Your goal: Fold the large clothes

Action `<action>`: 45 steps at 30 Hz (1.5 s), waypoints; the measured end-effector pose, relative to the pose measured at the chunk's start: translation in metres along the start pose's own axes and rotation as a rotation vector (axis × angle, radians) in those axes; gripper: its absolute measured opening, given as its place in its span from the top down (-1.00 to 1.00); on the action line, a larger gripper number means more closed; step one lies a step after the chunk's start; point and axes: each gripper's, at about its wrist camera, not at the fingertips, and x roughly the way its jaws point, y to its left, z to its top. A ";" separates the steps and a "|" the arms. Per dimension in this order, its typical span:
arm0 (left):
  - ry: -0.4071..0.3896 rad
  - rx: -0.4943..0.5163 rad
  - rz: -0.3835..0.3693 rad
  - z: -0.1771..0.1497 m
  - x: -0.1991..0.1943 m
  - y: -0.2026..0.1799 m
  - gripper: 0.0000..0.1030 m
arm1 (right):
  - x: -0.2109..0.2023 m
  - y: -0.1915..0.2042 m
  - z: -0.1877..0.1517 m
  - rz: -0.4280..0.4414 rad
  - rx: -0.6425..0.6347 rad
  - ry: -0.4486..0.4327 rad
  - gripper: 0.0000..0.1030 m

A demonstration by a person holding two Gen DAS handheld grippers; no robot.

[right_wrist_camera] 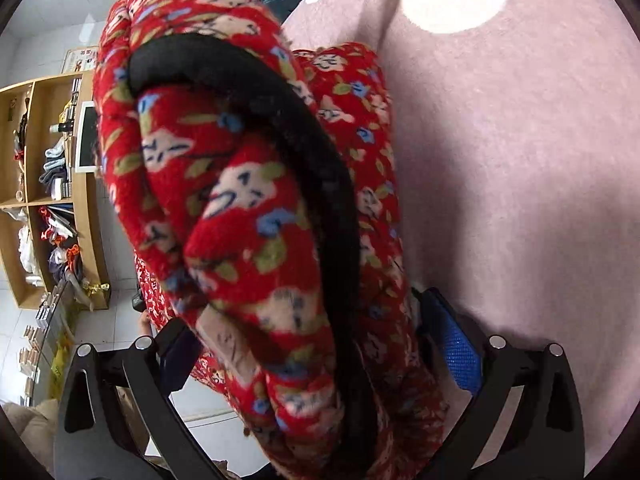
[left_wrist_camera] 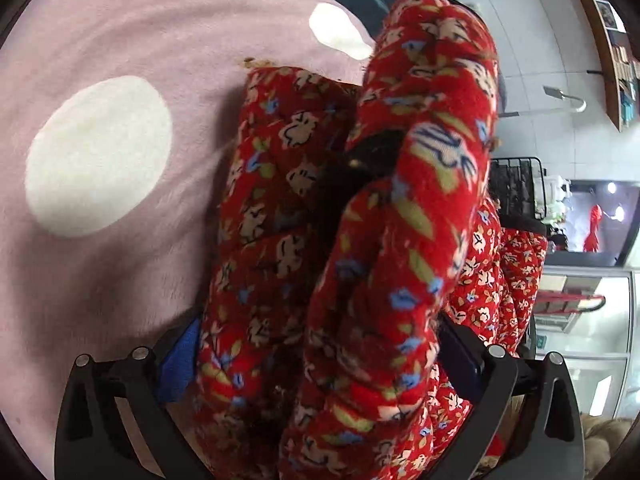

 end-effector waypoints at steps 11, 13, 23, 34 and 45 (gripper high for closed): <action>-0.026 -0.025 0.020 0.005 0.007 -0.029 -0.88 | -0.009 0.003 0.006 -0.092 -0.022 -0.017 -0.66; -0.060 -0.017 0.024 -0.005 0.001 -0.047 -0.77 | -0.018 0.007 0.001 -0.115 -0.010 -0.033 -0.27; -0.206 0.210 0.007 -0.077 -0.069 -0.145 0.01 | -0.090 0.081 -0.051 -0.188 -0.186 -0.092 0.08; -0.359 0.048 -0.052 -0.214 -0.149 -0.120 0.08 | -0.109 0.172 -0.127 -0.194 -0.355 -0.018 0.10; -0.853 -0.215 0.168 -0.309 -0.383 0.007 0.08 | 0.113 0.358 -0.112 0.010 -0.795 0.259 0.10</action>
